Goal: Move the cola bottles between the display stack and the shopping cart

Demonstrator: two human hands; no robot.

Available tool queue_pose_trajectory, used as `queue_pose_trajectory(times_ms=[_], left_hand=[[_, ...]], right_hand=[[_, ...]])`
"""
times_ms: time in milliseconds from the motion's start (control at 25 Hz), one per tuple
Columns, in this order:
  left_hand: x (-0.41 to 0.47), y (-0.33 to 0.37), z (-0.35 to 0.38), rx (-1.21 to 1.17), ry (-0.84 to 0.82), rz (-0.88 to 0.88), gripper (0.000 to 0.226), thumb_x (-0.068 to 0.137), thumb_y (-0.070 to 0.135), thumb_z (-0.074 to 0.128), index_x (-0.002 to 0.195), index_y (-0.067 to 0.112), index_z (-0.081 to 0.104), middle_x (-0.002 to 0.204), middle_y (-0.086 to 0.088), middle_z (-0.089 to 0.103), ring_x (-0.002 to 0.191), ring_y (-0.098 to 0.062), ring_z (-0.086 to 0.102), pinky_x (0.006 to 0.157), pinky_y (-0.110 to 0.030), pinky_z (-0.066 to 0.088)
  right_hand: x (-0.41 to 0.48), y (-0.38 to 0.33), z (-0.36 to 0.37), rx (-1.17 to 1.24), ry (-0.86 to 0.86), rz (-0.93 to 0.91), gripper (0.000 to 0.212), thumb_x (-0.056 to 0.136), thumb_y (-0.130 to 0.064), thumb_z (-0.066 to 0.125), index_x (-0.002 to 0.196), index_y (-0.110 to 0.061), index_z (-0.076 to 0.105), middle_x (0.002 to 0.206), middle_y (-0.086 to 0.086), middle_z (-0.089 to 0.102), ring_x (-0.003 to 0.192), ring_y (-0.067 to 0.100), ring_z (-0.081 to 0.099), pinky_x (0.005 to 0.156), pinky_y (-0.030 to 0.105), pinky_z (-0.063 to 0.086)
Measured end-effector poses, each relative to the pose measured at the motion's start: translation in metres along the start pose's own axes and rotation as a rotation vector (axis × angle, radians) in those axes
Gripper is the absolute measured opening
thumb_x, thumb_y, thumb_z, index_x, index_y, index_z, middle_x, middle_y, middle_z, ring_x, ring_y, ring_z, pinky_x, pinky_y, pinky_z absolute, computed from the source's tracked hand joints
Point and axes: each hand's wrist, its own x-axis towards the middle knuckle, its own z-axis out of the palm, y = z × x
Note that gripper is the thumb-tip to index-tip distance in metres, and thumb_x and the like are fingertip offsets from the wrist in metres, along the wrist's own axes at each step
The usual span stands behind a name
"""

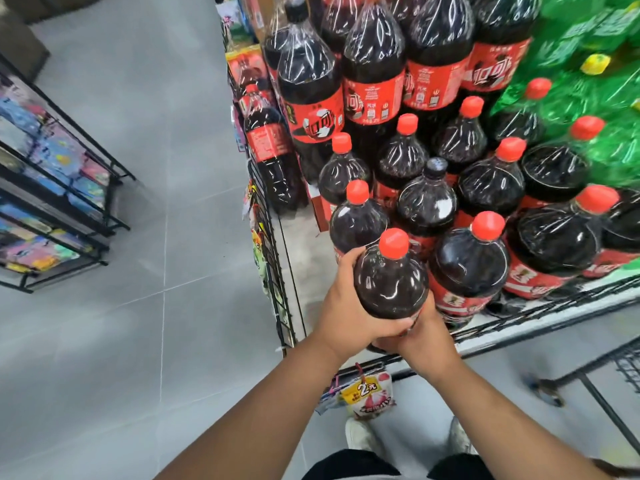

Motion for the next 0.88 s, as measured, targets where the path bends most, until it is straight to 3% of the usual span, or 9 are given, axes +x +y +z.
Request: queue_pose_trajectory(times_ms=[120, 200, 280, 400, 600, 680, 760, 880], left_hand=[[0.001, -0.008, 0.007, -0.009, 0.017, -0.013, 0.11, 0.055, 0.027, 0.102, 0.139, 0.043, 0.032, 0.133, 0.024, 0.058, 0.126, 0.005, 0.054, 0.107, -0.018, 0.043], [0.001, -0.012, 0.01, -0.028, 0.024, -0.022, 0.11, 0.055, 0.03, 0.102, 0.14, 0.042, 0.033, 0.134, 0.021, 0.059, 0.126, 0.002, 0.056, 0.108, -0.023, 0.045], [0.001, -0.015, 0.011, -0.022, 0.022, -0.028, 0.11, 0.055, 0.029, 0.102, 0.14, 0.04, 0.033, 0.133, 0.02, 0.059, 0.125, 0.003, 0.056, 0.107, -0.022, 0.046], [0.001, -0.019, 0.012, -0.018, 0.021, -0.03, 0.109, 0.056, 0.025, 0.102, 0.138, 0.041, 0.032, 0.131, 0.025, 0.056, 0.122, 0.012, 0.053, 0.103, -0.009, 0.041], [0.003, -0.023, 0.016, -0.025, 0.019, -0.03, 0.113, 0.054, 0.026, 0.101, 0.141, 0.039, 0.03, 0.138, 0.012, 0.055, 0.129, 0.001, 0.052, 0.111, -0.022, 0.042], [0.003, -0.025, 0.016, -0.011, 0.018, -0.037, 0.116, 0.053, 0.034, 0.101, 0.144, 0.034, 0.03, 0.142, 0.008, 0.052, 0.134, -0.005, 0.05, 0.115, -0.031, 0.042], [0.001, -0.027, 0.015, 0.008, 0.027, -0.043, 0.12, 0.05, 0.042, 0.099, 0.147, 0.035, 0.029, 0.146, 0.005, 0.047, 0.138, -0.009, 0.047, 0.117, -0.037, 0.04], [-0.001, -0.024, 0.01, 0.046, -0.023, -0.051, 0.125, 0.05, 0.044, 0.098, 0.151, 0.032, 0.026, 0.149, 0.005, 0.039, 0.139, -0.009, 0.042, 0.12, -0.032, 0.036]], right_hand=[[0.002, 0.006, -0.001, 0.004, -0.016, 0.036, 0.109, 0.044, -0.007, 0.095, 0.129, -0.044, 0.038, 0.12, -0.018, 0.063, 0.111, 0.001, 0.061, 0.096, 0.039, 0.053], [0.003, 0.008, 0.0, 0.015, -0.017, 0.052, 0.112, 0.039, -0.019, 0.093, 0.134, -0.039, 0.037, 0.118, -0.02, 0.064, 0.111, 0.003, 0.062, 0.094, 0.043, 0.055], [0.003, 0.008, 0.001, 0.008, -0.013, 0.075, 0.112, 0.038, -0.023, 0.092, 0.134, -0.037, 0.037, 0.117, -0.021, 0.064, 0.11, 0.003, 0.062, 0.093, 0.039, 0.055], [0.003, 0.007, 0.003, 0.004, -0.009, 0.08, 0.105, 0.05, -0.001, 0.093, 0.132, -0.033, 0.036, 0.116, -0.019, 0.061, 0.106, 0.001, 0.059, 0.086, 0.018, 0.053], [0.004, 0.016, 0.005, 0.072, 0.007, 0.136, 0.087, 0.06, -0.003, 0.084, 0.127, -0.037, 0.041, 0.115, -0.005, 0.061, 0.106, 0.024, 0.063, 0.059, 0.036, 0.058], [0.004, 0.015, 0.006, 0.048, 0.008, 0.139, 0.093, 0.054, -0.014, 0.086, 0.132, -0.033, 0.039, 0.119, -0.004, 0.061, 0.111, 0.024, 0.062, 0.066, 0.039, 0.059], [0.003, 0.009, 0.005, 0.009, 0.009, 0.129, 0.102, 0.048, -0.02, 0.089, 0.136, -0.028, 0.037, 0.121, -0.008, 0.06, 0.114, 0.016, 0.06, 0.082, 0.038, 0.058], [0.002, 0.002, 0.001, -0.031, 0.003, 0.134, 0.097, 0.057, -0.001, 0.09, 0.135, -0.022, 0.037, 0.121, -0.012, 0.057, 0.111, 0.001, 0.056, 0.088, 0.011, 0.048]])
